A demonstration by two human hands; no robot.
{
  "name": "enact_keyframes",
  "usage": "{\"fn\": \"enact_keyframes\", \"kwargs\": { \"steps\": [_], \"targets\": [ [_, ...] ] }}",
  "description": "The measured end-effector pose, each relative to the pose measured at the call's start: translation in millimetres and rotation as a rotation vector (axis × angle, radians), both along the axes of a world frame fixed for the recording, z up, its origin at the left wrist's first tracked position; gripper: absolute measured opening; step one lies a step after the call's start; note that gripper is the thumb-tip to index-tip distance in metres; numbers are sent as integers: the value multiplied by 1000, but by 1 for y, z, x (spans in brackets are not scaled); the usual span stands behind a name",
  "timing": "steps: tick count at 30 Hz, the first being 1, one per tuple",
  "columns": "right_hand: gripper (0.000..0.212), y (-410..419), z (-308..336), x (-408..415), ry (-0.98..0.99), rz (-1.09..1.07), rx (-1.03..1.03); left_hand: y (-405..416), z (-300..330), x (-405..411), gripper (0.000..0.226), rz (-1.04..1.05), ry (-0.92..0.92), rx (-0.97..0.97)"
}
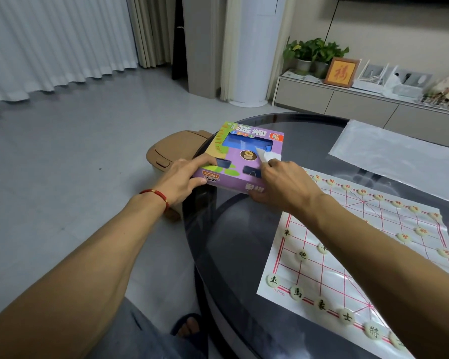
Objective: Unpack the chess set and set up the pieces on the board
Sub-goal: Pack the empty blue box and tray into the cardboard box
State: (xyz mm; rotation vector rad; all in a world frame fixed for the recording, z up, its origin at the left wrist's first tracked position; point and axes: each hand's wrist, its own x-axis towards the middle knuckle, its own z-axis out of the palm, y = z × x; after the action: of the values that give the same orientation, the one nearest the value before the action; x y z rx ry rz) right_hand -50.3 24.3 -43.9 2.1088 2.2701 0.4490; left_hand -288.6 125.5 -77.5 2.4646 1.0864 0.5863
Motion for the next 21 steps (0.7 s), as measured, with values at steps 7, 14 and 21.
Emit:
{"fn": "enact_keyframes", "kwargs": {
  "steps": [7,14,21],
  "targets": [
    [61,3,8,3,16,23,26,-4,5,-5,45,-29,-416,-311],
    [66,2,4,7,29,36,31,-10,7,-8,45,-15,-599,-431],
    [73,5,2,8,38,41,47,-14,8,-4,42,78,-610,-368]
  ]
}}
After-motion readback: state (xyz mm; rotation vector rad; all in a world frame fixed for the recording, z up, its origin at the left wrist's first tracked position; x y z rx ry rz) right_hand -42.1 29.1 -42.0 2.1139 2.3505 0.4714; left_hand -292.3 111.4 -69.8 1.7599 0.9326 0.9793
